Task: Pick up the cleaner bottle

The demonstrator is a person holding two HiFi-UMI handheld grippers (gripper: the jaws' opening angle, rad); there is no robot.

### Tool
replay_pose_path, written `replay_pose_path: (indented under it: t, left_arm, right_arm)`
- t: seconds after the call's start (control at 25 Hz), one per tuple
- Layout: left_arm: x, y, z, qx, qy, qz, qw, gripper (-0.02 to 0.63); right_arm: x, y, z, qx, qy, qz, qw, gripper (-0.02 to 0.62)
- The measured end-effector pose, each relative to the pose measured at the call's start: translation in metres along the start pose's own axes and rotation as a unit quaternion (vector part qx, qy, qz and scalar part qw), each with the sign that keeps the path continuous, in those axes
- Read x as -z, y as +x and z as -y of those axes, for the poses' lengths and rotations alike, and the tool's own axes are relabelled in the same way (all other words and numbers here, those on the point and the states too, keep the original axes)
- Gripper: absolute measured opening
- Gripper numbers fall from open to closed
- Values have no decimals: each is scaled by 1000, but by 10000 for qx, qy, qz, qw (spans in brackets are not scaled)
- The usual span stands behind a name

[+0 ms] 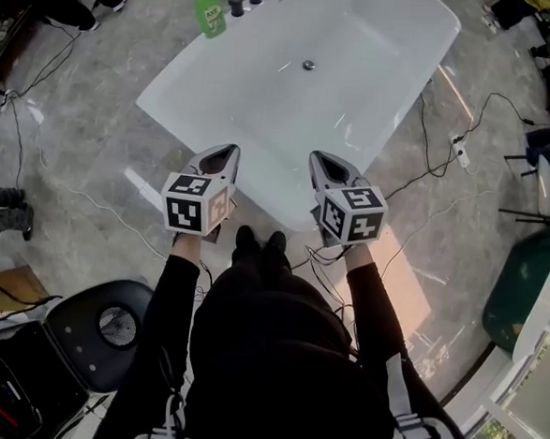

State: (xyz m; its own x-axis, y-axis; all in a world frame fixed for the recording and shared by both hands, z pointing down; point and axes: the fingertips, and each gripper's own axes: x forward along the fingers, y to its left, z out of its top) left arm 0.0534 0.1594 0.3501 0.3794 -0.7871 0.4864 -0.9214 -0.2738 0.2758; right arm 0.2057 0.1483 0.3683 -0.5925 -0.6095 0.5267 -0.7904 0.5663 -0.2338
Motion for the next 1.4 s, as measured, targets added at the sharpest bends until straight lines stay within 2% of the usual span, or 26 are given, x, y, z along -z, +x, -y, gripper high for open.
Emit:
replay_pose_path:
  t: [0.36,0.64,0.88,1.4]
  left_arm:
    - [-28,10,-14,-290,-69,226,9993,8]
    - [-47,15,-27,-436,-39,368,9984,8]
    - [-60,23,-49,-369,-47,385,9986,8]
    - [-96,81,-151,42,54,146,9999,9]
  right_arm:
    - [-27,16,-2,-325,-128,137,9993,2]
    - [-48,30,-1,-283,-152,134,9994,2]
    - [-60,57,-10,-242,-127,91,9996,2]
    - [-104,174,-29,123,117,-101,9998,2]
